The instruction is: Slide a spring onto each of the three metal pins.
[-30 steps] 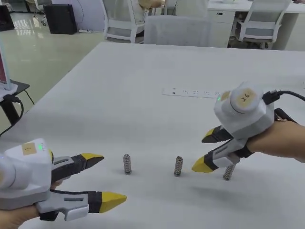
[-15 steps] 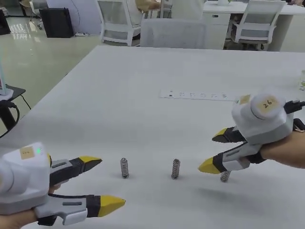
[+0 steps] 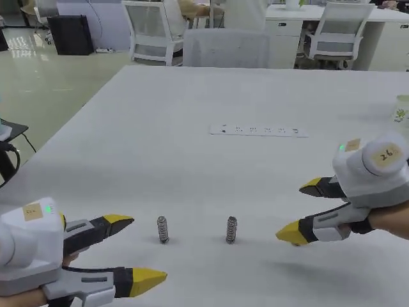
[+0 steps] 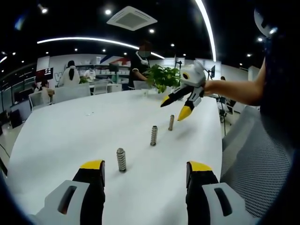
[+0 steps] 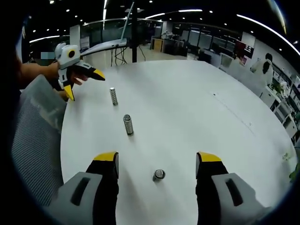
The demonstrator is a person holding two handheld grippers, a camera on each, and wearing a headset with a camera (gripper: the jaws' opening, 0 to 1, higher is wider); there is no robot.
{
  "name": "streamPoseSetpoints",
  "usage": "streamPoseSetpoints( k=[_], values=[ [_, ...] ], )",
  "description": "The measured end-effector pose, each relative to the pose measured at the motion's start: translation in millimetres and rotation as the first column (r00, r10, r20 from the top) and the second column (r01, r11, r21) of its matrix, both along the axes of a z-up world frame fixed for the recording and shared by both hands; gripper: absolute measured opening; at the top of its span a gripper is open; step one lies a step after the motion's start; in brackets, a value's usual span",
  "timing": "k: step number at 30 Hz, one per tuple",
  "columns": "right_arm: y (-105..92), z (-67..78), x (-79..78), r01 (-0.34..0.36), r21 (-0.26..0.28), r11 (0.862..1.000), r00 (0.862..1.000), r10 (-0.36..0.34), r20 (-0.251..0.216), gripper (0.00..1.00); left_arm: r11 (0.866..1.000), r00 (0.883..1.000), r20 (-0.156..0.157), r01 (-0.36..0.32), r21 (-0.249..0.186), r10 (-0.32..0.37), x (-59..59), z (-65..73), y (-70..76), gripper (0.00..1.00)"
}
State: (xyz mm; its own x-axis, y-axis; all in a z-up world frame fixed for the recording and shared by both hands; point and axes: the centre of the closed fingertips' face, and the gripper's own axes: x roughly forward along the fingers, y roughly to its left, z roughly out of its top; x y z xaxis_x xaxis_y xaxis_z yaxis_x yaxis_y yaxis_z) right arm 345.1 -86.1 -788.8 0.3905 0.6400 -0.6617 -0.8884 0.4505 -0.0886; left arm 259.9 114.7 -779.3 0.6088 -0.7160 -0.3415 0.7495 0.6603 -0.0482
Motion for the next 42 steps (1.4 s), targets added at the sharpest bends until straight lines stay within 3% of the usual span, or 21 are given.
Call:
streamPoseSetpoints(
  k=[10,22,42],
  values=[
    [-18.9,-4.1,-13.2,0.040,0.029,0.999,0.999,-0.040,0.008,0.70,1.000,1.000,0.000,-0.011,-0.004,0.011,0.6,0.0,3.1,0.67],
    [-26.8,0.3,-35.3,0.066,0.098,0.993,0.996,-0.071,0.048,0.74,1.000,1.000,0.000,-0.024,-0.012,0.024,-0.1,-0.8,6.2,0.68],
    [-39.5,-10.5,-62.0,0.127,0.173,0.977,0.990,-0.137,0.044,0.75,0.997,0.998,-0.013,-0.063,-0.038,0.063,-3.7,-6.2,12.3,0.72]
  ],
)
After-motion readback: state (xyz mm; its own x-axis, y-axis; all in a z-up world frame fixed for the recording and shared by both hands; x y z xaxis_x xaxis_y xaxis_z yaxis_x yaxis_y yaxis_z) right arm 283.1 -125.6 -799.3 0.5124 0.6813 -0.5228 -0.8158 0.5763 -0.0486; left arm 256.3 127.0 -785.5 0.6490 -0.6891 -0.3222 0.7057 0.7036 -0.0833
